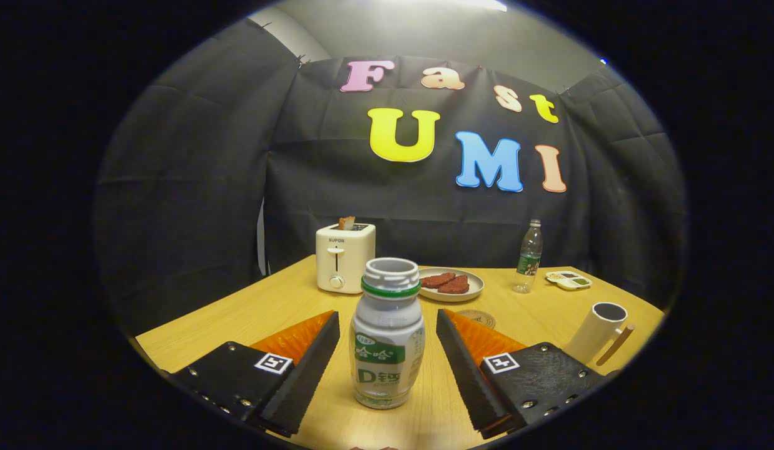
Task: Take the bottle from table, then pour the juice into the cup, finally place the bottle on the coaster
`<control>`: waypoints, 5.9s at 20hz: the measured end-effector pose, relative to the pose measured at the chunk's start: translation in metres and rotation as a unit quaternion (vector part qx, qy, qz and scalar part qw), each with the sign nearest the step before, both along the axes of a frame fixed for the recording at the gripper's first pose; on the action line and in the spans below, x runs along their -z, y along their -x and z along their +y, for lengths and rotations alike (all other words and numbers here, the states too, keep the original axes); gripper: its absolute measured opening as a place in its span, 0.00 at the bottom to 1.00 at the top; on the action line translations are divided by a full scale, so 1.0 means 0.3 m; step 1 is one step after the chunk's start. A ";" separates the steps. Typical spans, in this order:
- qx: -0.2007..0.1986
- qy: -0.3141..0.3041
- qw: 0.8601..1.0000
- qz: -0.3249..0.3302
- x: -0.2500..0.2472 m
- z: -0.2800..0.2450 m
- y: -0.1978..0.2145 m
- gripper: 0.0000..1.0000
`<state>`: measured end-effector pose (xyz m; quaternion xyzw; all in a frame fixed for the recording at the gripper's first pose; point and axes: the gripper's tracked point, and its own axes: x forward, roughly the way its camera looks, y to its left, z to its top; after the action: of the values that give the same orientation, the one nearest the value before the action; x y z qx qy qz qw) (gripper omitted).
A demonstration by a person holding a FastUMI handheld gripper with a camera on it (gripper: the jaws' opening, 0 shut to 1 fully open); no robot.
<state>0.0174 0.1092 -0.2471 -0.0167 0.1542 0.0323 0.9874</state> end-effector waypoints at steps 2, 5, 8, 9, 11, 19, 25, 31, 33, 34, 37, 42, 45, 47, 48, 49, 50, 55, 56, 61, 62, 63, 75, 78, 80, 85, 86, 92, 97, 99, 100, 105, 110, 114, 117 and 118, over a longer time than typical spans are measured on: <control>0.004 0.000 1.000 0.017 0.047 0.000 -0.007 0.96; 0.010 -0.004 0.999 0.035 0.100 0.003 -0.013 0.96; 0.012 -0.001 0.998 0.060 0.151 -0.004 -0.008 0.96; 0.011 -0.001 0.998 0.066 0.163 -0.002 -0.004 0.96; 0.009 0.002 0.997 0.078 0.181 0.002 -0.004 0.96; 0.006 -0.014 0.994 0.112 0.199 0.012 -0.013 0.78; 0.041 -0.052 0.993 0.096 0.100 -0.042 -0.042 0.77; 0.104 -0.125 0.984 0.076 -0.003 -0.181 -0.076 0.76; 0.119 -0.141 0.980 0.076 -0.018 -0.233 -0.080 0.76; 0.127 -0.147 0.978 0.074 -0.027 -0.260 -0.080 0.76; 0.142 -0.177 0.971 0.070 -0.049 -0.325 -0.093 0.76; 0.177 -0.219 0.956 0.081 -0.039 -0.440 -0.091 0.76; 0.193 -0.259 0.942 0.092 -0.016 -0.485 -0.082 0.76; 0.204 -0.286 0.931 0.102 0.009 -0.513 -0.070 0.76; 0.210 -0.300 0.924 0.108 0.023 -0.524 -0.067 0.76; 0.213 -0.315 0.918 0.114 0.039 -0.532 -0.065 0.76; 0.217 -0.328 0.911 0.122 0.057 -0.545 -0.060 0.76; 0.232 -0.406 0.873 0.142 0.112 -0.569 -0.057 0.76; 0.234 -0.421 0.864 0.144 0.116 -0.575 -0.062 0.76; 0.240 -0.473 0.832 0.162 0.121 -0.589 -0.053 0.76; 0.242 -0.485 0.824 0.164 0.122 -0.595 -0.056 0.76; 0.245 -0.498 0.815 0.165 0.120 -0.596 -0.058 0.76; 0.272 -0.604 0.719 0.208 0.118 -0.564 -0.057 0.76; 0.281 -0.630 0.692 0.213 0.103 -0.562 -0.066 0.76; 0.284 -0.643 0.677 0.217 0.090 -0.560 -0.071 0.76; 0.291 -0.677 0.639 0.220 0.061 -0.568 -0.084 0.76; 0.293 -0.681 0.633 0.220 0.059 -0.571 -0.088 0.76; 0.301 -0.714 0.591 0.225 0.037 -0.570 -0.100 0.77; 0.309 -0.730 0.564 0.230 0.021 -0.572 -0.104 0.76; 0.309 -0.733 0.560 0.231 0.017 -0.569 -0.101 0.76; 0.308 -0.735 0.559 0.231 0.012 -0.571 -0.098 0.76; 0.320 -0.739 0.547 0.229 0.006 -0.591 -0.137 0.71; 0.319 -0.746 0.537 0.229 -0.010 -0.593 -0.130 0.70; 0.321 -0.752 0.531 0.220 -0.027 -0.607 -0.140 0.70; 0.325 -0.759 0.521 0.216 -0.040 -0.616 -0.144 0.70; 0.327 -0.761 0.517 0.218 -0.043 -0.615 -0.146 0.70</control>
<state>0.0612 -0.0753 -0.2342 0.7998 0.2758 -0.1850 0.5001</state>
